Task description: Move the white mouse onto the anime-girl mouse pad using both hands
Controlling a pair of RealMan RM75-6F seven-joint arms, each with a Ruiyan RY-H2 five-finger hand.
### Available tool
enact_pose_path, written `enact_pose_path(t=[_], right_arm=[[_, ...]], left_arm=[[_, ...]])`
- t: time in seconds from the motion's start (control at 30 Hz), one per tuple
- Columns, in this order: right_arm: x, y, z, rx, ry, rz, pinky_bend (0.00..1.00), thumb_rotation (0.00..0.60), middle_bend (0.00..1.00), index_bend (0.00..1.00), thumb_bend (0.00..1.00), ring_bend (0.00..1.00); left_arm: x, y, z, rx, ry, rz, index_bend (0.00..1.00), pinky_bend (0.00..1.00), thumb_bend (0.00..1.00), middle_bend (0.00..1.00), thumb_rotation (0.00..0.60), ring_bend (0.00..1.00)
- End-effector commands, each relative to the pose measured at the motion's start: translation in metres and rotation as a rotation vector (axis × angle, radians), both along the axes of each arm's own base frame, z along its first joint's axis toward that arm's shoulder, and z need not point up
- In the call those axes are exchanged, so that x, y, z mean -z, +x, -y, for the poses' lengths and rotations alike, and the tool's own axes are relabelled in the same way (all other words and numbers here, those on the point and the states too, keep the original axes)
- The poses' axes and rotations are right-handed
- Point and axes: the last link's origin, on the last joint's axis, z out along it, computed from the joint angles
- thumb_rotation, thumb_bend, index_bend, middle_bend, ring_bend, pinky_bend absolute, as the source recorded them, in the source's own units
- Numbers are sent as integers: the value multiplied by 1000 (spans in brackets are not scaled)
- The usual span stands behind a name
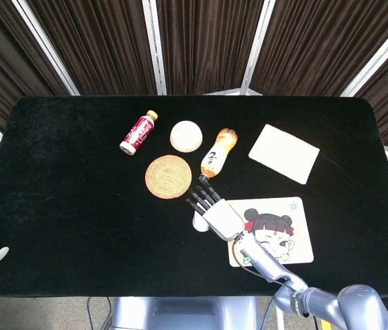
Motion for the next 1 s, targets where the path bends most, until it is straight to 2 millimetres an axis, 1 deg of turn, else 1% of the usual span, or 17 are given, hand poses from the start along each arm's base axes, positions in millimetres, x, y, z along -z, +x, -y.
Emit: enact_pose_path(t=[0.03, 0.17, 0.5, 1.0], right_arm=[[6, 4, 1, -6, 10, -7, 0, 600, 0, 171, 0, 0], [12, 6, 4, -4, 18, -12, 0, 600, 0, 229, 0, 0], [17, 5, 9, -3, 12, -53, 0, 600, 0, 239, 0, 0], [21, 7, 10, -7, -8, -116, 0, 600, 0, 275, 0, 0]], left_arm=[[0, 0, 0, -2, -2, 4, 0, 0, 123, 0, 600, 0], [0, -1, 0, -4, -8, 16, 0, 0, 126, 0, 600, 0], [-1, -2, 0, -13, -16, 33, 0, 0, 124, 0, 600, 0], [-1, -2, 0, -22, -33, 40, 0, 0, 125, 0, 600, 0]])
